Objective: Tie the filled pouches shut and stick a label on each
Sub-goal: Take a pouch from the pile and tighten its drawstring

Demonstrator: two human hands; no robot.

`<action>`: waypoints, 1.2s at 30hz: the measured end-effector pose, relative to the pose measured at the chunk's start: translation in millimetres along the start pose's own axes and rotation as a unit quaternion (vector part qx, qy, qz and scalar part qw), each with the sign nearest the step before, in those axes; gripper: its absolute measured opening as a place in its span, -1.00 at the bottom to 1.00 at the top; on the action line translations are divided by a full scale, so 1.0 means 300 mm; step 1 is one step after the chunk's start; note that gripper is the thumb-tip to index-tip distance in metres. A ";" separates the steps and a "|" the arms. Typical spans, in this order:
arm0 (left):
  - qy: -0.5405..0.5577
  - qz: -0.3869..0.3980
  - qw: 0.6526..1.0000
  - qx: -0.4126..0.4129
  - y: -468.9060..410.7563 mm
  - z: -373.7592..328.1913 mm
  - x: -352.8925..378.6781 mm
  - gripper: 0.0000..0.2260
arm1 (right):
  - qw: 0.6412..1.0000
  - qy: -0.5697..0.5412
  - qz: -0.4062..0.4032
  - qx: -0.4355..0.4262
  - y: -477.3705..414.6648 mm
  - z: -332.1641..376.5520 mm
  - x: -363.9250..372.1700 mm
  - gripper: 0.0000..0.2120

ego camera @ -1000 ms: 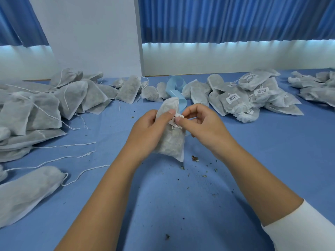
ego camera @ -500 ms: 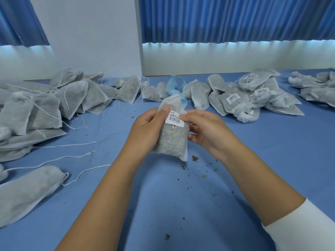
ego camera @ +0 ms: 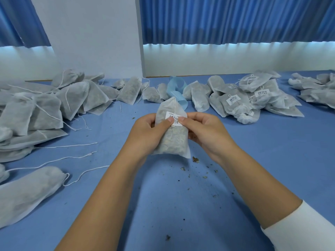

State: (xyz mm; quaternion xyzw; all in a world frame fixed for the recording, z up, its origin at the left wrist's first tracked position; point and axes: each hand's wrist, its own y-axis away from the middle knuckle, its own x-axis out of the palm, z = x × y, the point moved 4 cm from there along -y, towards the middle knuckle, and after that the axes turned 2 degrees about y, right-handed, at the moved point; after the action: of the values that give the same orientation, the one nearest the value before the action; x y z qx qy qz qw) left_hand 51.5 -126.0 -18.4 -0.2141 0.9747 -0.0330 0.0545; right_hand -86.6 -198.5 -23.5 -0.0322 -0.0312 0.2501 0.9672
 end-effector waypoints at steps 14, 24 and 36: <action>0.074 -0.120 0.989 -0.035 -0.021 0.018 -0.022 -0.85 | 0.986 0.149 0.028 -0.064 0.030 0.022 0.046 -0.52; 0.136 -0.159 0.976 -0.061 -0.068 0.018 -0.120 -0.81 | 0.988 -0.056 -0.145 -0.023 -0.121 0.082 -0.060 -0.74; 0.260 -0.230 0.926 -0.149 -0.140 0.121 -0.321 -0.84 | 0.956 0.291 0.022 -0.021 -0.398 0.014 0.535 -0.76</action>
State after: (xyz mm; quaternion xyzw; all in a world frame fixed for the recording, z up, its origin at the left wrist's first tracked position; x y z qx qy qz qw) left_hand 160.3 -125.1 -42.0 -0.4220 0.8724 0.0467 -0.2423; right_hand 110.7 -224.7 -2.9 -0.1244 0.2470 0.2506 0.9277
